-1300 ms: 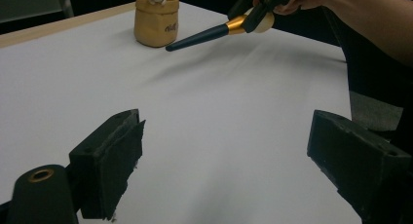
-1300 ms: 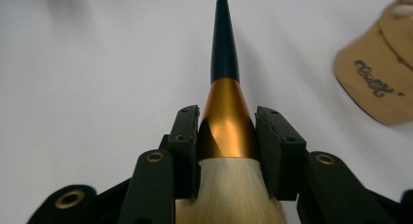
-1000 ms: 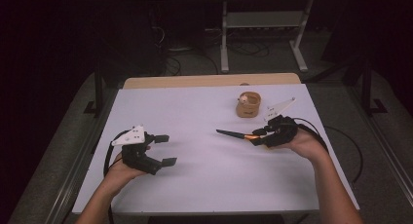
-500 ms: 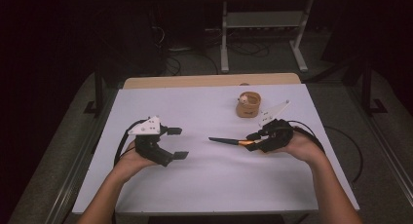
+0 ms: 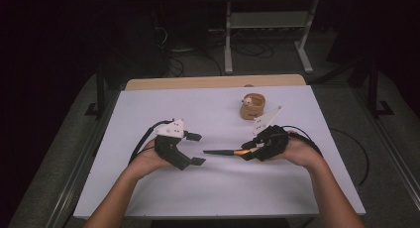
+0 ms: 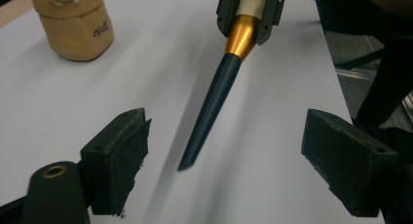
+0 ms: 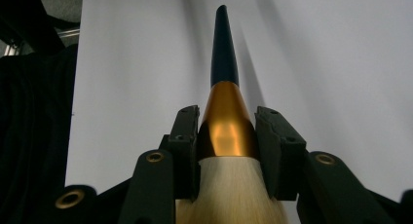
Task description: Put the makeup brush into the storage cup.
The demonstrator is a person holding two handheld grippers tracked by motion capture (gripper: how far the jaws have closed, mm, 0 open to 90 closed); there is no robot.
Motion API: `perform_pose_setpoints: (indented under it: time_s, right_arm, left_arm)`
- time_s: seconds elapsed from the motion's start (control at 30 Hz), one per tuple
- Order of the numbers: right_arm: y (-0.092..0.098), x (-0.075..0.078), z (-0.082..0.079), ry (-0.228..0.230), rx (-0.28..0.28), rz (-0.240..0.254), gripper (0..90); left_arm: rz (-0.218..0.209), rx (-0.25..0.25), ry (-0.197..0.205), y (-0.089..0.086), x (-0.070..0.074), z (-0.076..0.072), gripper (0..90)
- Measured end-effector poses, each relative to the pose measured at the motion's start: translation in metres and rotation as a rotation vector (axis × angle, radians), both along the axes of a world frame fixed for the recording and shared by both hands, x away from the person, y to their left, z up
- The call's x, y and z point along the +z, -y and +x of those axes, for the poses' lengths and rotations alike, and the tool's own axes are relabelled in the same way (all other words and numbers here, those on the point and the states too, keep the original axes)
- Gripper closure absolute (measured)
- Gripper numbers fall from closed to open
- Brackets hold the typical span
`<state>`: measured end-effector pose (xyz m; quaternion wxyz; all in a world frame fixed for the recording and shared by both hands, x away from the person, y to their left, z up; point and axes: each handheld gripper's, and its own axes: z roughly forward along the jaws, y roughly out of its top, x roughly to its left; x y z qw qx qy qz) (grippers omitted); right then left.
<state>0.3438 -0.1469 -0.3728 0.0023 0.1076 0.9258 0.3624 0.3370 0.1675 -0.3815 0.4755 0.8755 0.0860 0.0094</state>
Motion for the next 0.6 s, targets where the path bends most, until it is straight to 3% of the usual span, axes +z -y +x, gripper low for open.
perform_pose_setpoints:
  time_s: [0.33,0.37,0.6]
  right_arm:
    - [-0.01,0.0,-0.002,-0.009,0.032,-0.016,61.5]
    - [-0.012,0.0,-0.002,-0.013,0.039,-0.024,61.5]
    - [-0.017,-0.001,-0.001,-0.035,0.059,-0.035,61.5]
  left_arm:
    - [0.052,-0.057,-0.026,0.014,-0.001,0.001,26.7]
    - [0.078,-0.087,-0.026,0.021,0.0,0.0,29.8]
    - [0.124,-0.136,-0.039,0.034,-0.002,0.001,36.9]
